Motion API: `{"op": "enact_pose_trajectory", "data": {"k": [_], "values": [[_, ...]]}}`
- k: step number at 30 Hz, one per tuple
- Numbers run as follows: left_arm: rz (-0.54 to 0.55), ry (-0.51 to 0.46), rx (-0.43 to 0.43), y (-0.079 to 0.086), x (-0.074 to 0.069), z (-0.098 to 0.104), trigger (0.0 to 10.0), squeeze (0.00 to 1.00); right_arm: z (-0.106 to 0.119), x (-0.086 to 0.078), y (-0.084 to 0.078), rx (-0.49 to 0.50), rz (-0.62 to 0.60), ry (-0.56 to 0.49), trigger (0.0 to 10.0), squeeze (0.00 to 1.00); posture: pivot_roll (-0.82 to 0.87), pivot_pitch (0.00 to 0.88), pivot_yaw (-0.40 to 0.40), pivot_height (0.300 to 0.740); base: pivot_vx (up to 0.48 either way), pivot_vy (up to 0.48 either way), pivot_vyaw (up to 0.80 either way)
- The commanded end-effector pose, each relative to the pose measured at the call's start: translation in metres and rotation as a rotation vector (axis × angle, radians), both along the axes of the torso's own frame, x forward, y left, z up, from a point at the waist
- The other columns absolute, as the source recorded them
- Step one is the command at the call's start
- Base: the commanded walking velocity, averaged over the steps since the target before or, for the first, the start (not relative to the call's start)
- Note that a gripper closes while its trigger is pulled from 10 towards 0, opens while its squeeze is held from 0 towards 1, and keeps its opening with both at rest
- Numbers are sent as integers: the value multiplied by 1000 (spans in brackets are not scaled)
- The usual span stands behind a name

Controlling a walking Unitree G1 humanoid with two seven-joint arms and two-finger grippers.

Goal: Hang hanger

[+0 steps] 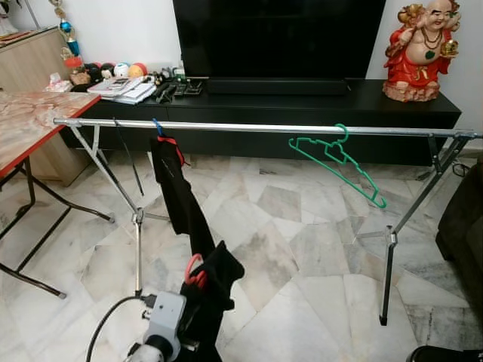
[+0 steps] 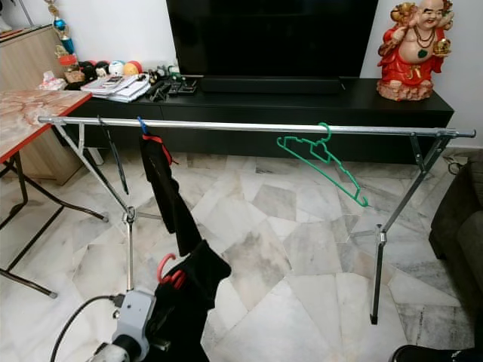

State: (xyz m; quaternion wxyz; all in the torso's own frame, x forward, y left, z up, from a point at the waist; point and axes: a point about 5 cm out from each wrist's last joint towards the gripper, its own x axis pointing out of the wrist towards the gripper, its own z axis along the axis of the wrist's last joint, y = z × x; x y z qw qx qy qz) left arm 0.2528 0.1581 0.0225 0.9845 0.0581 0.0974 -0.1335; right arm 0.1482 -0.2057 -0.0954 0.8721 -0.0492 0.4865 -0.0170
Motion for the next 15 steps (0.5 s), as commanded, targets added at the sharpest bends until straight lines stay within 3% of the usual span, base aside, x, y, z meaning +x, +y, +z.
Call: {"op": "enact_pose_trajectory", "data": {"k": [1, 4, 15], "values": [[-7, -144, -23, -4, 20, 34, 10000, 0, -1, -1, 1, 4, 3, 8, 10000, 0, 17, 18, 46, 740, 0, 0, 0], [-13, -161, -39, -8, 26, 42, 10000, 0, -1, -1, 1, 5, 0, 7, 10000, 0, 17, 18, 46, 740, 0, 0, 0], [-25, -94, -19, -9, 20, 29, 10000, 0, -1, -2, 1, 8, -3, 8, 10000, 0, 14, 22, 47, 740, 0, 0, 0]]}}
